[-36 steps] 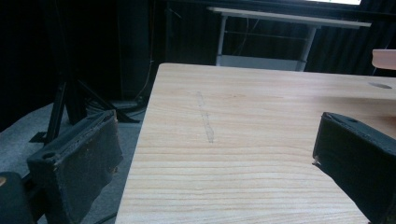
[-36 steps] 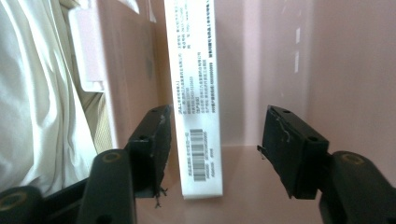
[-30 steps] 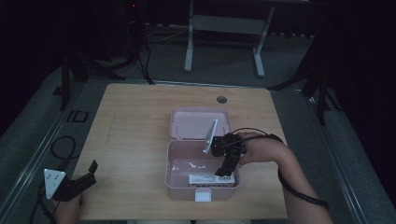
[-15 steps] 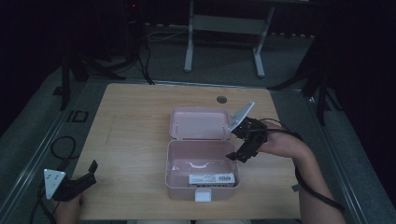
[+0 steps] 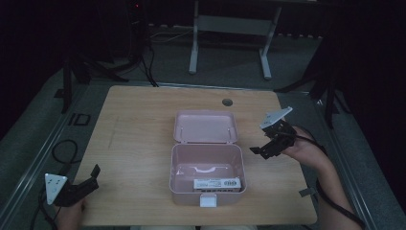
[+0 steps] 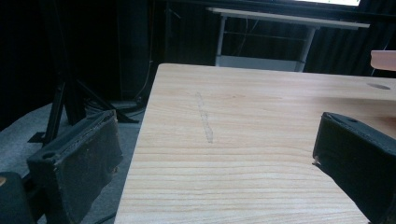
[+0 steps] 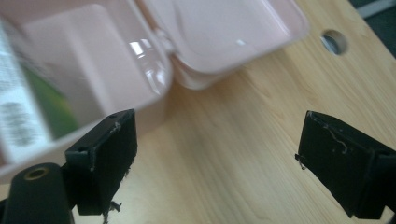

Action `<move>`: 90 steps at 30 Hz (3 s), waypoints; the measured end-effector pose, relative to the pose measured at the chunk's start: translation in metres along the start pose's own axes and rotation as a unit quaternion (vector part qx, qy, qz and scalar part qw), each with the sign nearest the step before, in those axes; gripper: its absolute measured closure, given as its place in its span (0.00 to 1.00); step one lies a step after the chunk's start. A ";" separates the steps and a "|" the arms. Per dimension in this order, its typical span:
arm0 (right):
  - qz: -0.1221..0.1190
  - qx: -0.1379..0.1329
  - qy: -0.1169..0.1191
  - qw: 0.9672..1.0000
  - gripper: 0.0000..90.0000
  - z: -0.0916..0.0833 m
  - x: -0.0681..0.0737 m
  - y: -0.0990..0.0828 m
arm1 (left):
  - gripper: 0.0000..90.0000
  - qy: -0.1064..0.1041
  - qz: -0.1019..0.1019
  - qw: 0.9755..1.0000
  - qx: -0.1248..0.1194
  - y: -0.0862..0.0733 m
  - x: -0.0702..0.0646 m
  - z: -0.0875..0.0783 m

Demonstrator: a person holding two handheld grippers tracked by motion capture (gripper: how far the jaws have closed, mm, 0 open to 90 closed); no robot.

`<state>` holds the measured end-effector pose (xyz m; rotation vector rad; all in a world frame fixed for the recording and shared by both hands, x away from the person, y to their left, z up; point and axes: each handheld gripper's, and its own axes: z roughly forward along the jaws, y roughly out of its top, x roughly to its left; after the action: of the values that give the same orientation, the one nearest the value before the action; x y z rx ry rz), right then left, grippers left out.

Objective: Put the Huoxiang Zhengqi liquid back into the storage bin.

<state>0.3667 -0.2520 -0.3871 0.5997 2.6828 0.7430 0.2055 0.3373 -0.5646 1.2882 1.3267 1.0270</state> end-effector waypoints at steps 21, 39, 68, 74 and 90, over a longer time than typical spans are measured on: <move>0.122 -0.076 -0.055 0.988 0.13 0.077 -0.010 -0.091 | 0.01 -0.001 -0.001 1.000 0.001 0.000 0.000 0.000; 0.219 -0.138 -0.130 0.957 0.13 0.092 -0.007 -0.143 | 0.01 -0.001 -0.001 1.000 0.000 0.000 0.000 0.000; 0.331 -0.222 -0.138 0.907 0.14 0.078 -0.018 -0.181 | 0.01 -0.002 -0.002 1.000 0.000 0.000 0.000 0.000; 0.345 -0.222 -0.146 0.900 0.14 0.077 -0.022 -0.188 | 0.01 -0.003 0.001 1.000 0.000 0.000 0.000 0.000; 0.375 -0.234 -0.139 0.886 0.14 0.074 -0.030 -0.202 | 0.01 -0.005 -0.005 1.000 -0.005 0.000 0.001 -0.001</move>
<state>0.3576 -0.3920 -0.5528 1.4884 1.8538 1.3137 0.2044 0.3380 -0.5645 1.2769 1.3180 1.0168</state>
